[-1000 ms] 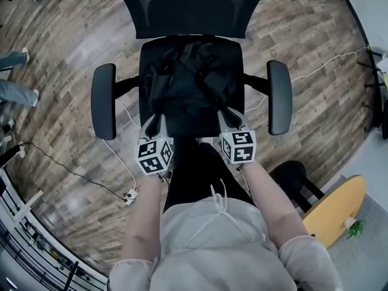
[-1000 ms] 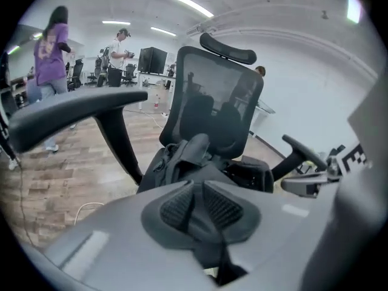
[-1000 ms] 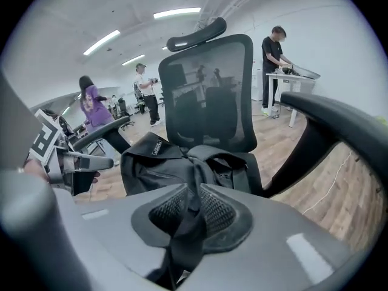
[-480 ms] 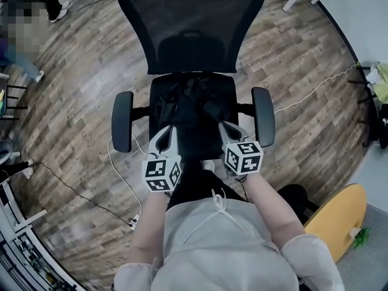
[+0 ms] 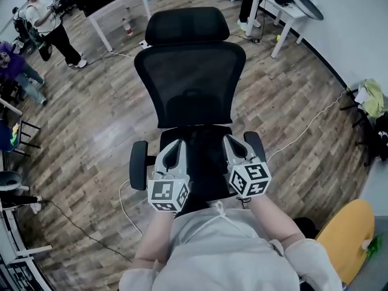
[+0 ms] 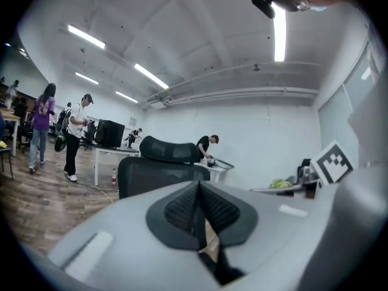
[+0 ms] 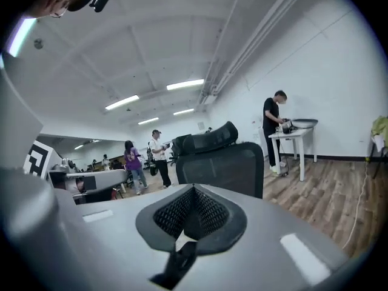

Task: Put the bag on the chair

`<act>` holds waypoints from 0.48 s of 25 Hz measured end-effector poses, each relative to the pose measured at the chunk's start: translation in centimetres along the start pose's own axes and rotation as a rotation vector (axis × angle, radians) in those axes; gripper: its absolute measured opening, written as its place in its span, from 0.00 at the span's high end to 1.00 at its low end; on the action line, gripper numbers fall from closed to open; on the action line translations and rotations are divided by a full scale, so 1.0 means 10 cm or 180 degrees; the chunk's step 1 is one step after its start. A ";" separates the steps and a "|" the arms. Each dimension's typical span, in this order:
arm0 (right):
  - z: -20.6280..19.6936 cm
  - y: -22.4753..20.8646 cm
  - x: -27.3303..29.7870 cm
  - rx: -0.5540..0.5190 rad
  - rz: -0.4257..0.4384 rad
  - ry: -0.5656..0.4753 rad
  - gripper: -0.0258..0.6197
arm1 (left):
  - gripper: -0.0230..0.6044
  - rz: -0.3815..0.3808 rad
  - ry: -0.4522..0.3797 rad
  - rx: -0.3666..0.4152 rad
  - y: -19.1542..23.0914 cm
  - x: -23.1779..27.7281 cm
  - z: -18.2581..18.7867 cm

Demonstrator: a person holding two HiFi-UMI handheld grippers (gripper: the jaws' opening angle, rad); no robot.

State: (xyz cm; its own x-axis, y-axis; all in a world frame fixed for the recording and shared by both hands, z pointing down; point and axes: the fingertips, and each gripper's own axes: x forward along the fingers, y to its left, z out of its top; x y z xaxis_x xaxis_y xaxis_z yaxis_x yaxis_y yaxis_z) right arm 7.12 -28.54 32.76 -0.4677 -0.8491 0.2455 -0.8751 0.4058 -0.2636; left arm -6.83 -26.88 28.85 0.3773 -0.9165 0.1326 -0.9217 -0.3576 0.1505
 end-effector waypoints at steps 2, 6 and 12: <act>0.30 0.07 -0.03 -0.0116 0.0034 -0.0158 0.96 | 0.95 -0.0064 -0.0099 -0.0015 -0.02 0.03 0.27; 0.81 0.25 -0.10 -0.0255 0.0183 -0.0356 0.96 | 0.95 -0.0197 -0.0227 0.0015 -0.08 0.04 0.76; 1.30 0.39 -0.23 -0.0391 0.0190 -0.0592 0.96 | 0.95 -0.0279 -0.0498 0.0151 -0.19 -0.03 1.32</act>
State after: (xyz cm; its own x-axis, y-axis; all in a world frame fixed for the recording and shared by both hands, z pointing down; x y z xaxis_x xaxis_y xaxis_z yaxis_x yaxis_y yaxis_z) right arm 6.39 -29.39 19.07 -0.4982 -0.8654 0.0536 -0.8604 0.4858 -0.1541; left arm -6.44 -28.28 15.56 0.4412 -0.8968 -0.0336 -0.8904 -0.4422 0.1079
